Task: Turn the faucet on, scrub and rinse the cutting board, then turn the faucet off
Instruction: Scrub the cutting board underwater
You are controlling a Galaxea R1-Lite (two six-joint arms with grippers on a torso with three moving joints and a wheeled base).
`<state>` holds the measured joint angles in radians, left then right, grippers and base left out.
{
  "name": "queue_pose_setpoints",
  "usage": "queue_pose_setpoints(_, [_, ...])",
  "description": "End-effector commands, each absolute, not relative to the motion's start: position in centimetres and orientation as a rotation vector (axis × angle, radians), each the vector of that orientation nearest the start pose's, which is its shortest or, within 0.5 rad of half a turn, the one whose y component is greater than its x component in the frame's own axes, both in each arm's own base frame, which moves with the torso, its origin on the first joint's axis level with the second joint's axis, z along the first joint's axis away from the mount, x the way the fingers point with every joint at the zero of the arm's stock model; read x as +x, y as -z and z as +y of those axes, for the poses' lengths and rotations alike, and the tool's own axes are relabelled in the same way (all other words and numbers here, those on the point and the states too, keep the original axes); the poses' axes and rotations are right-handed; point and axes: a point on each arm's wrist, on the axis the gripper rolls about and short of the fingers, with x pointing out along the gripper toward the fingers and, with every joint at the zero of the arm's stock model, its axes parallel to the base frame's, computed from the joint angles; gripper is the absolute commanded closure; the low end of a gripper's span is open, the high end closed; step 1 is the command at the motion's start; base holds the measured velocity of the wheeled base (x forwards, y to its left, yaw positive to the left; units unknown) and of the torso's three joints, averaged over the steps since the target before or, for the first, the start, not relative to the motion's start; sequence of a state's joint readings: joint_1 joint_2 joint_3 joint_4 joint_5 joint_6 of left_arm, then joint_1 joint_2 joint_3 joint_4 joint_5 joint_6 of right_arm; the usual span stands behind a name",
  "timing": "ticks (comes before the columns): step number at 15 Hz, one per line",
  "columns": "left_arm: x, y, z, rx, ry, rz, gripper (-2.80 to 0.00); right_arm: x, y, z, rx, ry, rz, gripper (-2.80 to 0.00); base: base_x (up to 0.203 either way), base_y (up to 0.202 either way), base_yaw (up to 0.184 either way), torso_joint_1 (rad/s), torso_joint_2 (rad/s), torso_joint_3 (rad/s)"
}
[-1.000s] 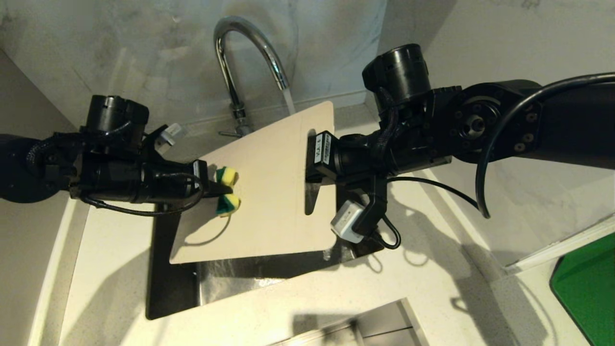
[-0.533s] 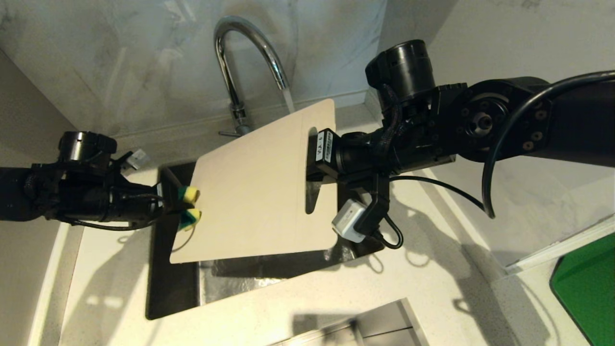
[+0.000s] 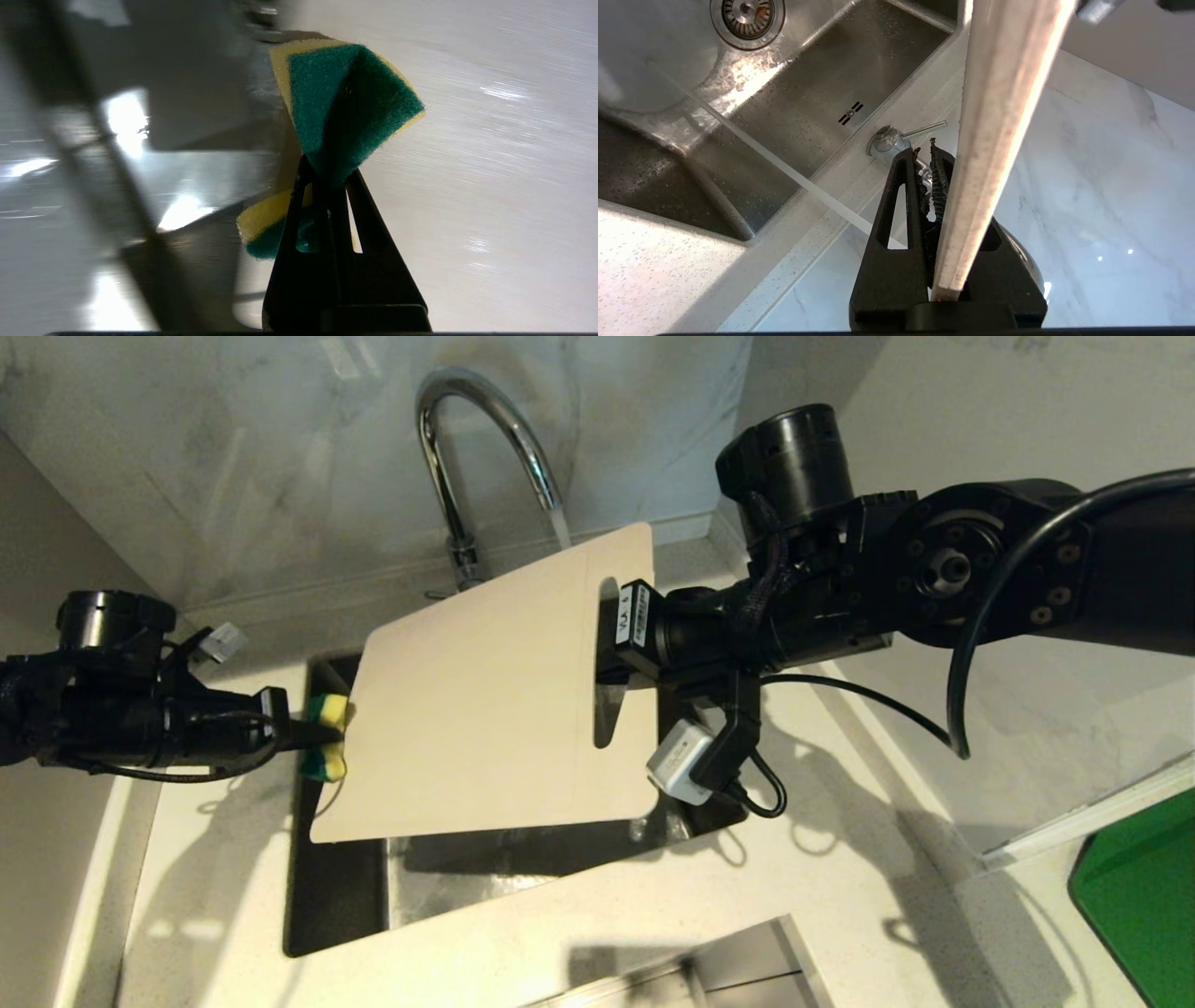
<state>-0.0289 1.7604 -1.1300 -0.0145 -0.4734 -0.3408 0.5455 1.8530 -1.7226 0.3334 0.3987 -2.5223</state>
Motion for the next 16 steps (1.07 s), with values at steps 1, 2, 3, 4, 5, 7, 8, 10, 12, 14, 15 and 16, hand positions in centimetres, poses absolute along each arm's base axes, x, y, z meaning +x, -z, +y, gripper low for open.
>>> queue_pose_setpoints(1, [30.2, -22.2, -5.5, -0.456, 0.484, 0.648, 0.0, 30.0, -29.5, 19.3, -2.275, -0.961, -0.971, 0.0, 0.0, 0.0, 0.0, 0.0, 0.0, 0.0])
queue_pose_setpoints(2, [29.3, -22.9, -7.3, -0.454, 0.525, 0.647, 0.0, 30.0, -29.6, 19.2, -2.274, -0.959, -0.971, 0.0, 0.0, 0.0, 0.0, 0.0, 0.0, 0.0])
queue_pose_setpoints(3, [28.3, -23.6, -9.1, -0.45, 0.566, 0.652, 0.0, 29.9, -29.7, 19.2, -2.27, -0.956, -0.969, 0.0, 0.0, 0.0, 0.0, 0.0, 0.0, 0.0])
queue_pose_setpoints(4, [27.2, -24.2, -11.0, -0.448, 0.607, 0.659, 0.0, 29.9, -29.7, 19.2, -2.267, -0.958, -0.966, 0.0, 0.0, 0.0, 0.0, 0.0, 0.0, 0.0])
queue_pose_setpoints(5, [25.9, -24.7, -13.0, -0.45, 0.655, 0.671, 0.0, 29.9, -29.7, 19.2, -2.266, -0.957, -0.966, 0.0, 0.0, 0.0, 0.0, 0.0, 0.0, 0.0])
queue_pose_setpoints(7, [24.0, -24.9, -15.6, -0.448, 0.699, 0.694, 0.0, 29.9, -29.7, 19.2, -2.265, -0.958, -0.962, 0.0, 0.0, 0.0, 0.0, 0.0, 0.0, 0.0])
queue_pose_setpoints(8, [23.8, -24.3, -16.2, -0.444, 0.682, 0.712, 0.0, 29.9, -29.8, 19.2, -2.263, -0.955, -0.964, 0.0, 0.0, 0.0, 0.0, 0.0, 0.0, 0.0])
queue_pose_setpoints(10, [24.3, -22.5, -16.3, -0.434, 0.646, 0.765, 0.0, 29.7, -29.9, 19.1, -2.258, -0.954, -0.961, 0.0, 0.0, 0.0, 0.0, 0.0, 0.0, 0.0])
queue_pose_setpoints(12, [24.8, -21.3, -15.2, -0.437, 0.599, 0.793, 0.0, 29.7, -29.9, 19.0, -2.256, -0.955, -0.954, 0.0, 0.0, 0.0, 0.0, 0.0, 0.0, 0.0])
queue_pose_setpoints(14, [26.0, -20.5, -13.6, -0.454, 0.543, 0.78, 0.0, 29.7, -29.9, 19.0, -2.255, -0.955, -0.953, 0.0, 0.0, 0.0, 0.0, 0.0, 0.0, 0.0])
queue_pose_setpoints(15, [26.3, -19.7, -12.8, -0.445, 0.522, 0.775, 0.0, 29.7, -29.9, 19.0, -2.255, -0.954, -0.954, 0.0, 0.0, 0.0, 0.0, 0.0, 0.0, 0.0])
queue_pose_setpoints(16, [26.5, -18.8, -12.0, -0.428, 0.501, 0.774, 0.0, 29.7, -30.0, 19.0, -2.255, -0.952, -0.954, 0.0, 0.0, 0.0, 0.0, 0.0, 0.0, 0.0])
